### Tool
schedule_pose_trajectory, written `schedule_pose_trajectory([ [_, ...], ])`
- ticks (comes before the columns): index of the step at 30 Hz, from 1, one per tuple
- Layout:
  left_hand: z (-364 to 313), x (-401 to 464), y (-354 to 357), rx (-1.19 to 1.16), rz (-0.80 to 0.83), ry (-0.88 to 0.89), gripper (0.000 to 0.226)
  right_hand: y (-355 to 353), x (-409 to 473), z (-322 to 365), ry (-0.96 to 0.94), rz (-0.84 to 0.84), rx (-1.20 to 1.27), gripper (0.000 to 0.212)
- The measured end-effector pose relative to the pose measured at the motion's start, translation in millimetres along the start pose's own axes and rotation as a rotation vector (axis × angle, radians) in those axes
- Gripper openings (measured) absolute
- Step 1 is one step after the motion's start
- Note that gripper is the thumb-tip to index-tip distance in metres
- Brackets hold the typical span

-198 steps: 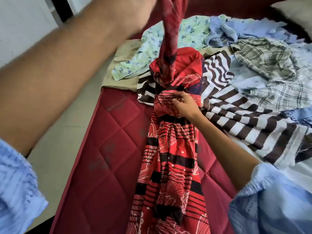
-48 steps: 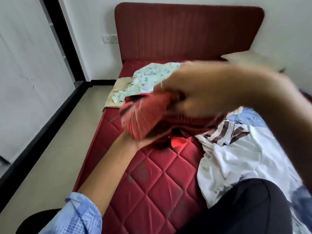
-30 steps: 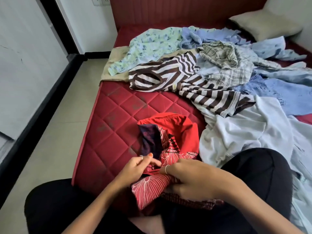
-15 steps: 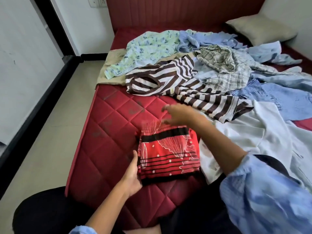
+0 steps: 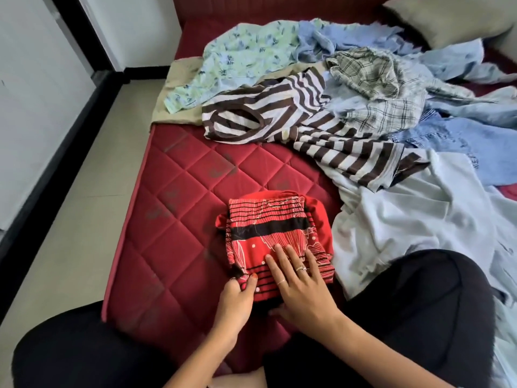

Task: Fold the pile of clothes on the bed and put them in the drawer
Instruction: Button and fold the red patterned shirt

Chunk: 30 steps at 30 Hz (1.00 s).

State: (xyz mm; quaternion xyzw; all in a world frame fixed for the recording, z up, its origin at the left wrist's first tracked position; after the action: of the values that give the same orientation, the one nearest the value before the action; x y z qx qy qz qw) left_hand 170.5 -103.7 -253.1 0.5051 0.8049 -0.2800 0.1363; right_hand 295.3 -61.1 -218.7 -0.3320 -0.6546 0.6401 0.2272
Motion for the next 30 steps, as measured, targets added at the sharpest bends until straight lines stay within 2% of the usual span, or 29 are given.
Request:
schedule_pose_trajectory([
  [3,-11.3,5.9,-0.5,0.144,0.064,-0.057,0.022,0.8,9.6,1.6,0.069,-0.008,0.001,0.118],
  [7,-25.5,9.0,-3.7,0.076,0.153,-0.138,0.019,-3.0,16.9,0.7,0.087,0.061,0.04,0.109],
  [10,-42.2,3.4,-3.3,-0.112,0.248,-0.201,0.027,-26.2,21.3,-7.1,0.094,0.0,0.154,0.095],
  [13,-84.9,-5.5,-11.8,-0.358,0.309,-0.106,0.027,-60.0,22.8,-24.5,0.194,-0.071,0.354,0.079],
  [15,-109.6,-5.4,-27.6,-0.453,0.212,0.001,0.024,-84.8,20.9,-42.6,0.316,-0.133,0.511,0.069],
  [17,-130.0,-4.7,-41.4,-0.468,0.111,0.092,0.024,-103.0,15.2,-63.1,0.421,-0.189,0.736,0.049],
  [19,-147.6,-6.3,-39.1,-0.407,0.096,0.146,0.024,-104.6,3.4,-82.0,0.514,-0.183,1.016,0.022],
  [20,-155.1,-7.9,-39.0,-0.392,0.089,0.169,0.023,-104.3,-2.4,-86.3,0.55,-0.165,1.183,0.018],
  [23,-171.8,-7.1,-28.7,-0.381,0.098,0.223,0.016,-100.7,-27.8,-95.5,0.663,-0.121,1.662,0.012],
  [25,-178.7,-4.1,-15.9,-0.377,0.121,0.229,0.014,-98.7,-48.2,-101.7,0.729,-0.091,1.885,0.007],
  [30,-188.8,3.0,17.4,-0.32,0.198,0.212,0.018,-88.6,-94.4,-132.5,0.919,-0.139,2.167,0.011],
])
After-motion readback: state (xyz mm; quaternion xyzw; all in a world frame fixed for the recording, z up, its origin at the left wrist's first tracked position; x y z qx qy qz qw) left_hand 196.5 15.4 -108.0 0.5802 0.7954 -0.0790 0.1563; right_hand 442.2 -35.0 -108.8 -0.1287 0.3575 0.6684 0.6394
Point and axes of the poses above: each hand's wrist, its own x-axis towards the middle knuckle, its own y-axis out of the palm, z = x × y, the point moved 9 cm from there along x, towards the middle knuckle, and after that the axes turned 4 degrees about -x, right-handed, at the moved point
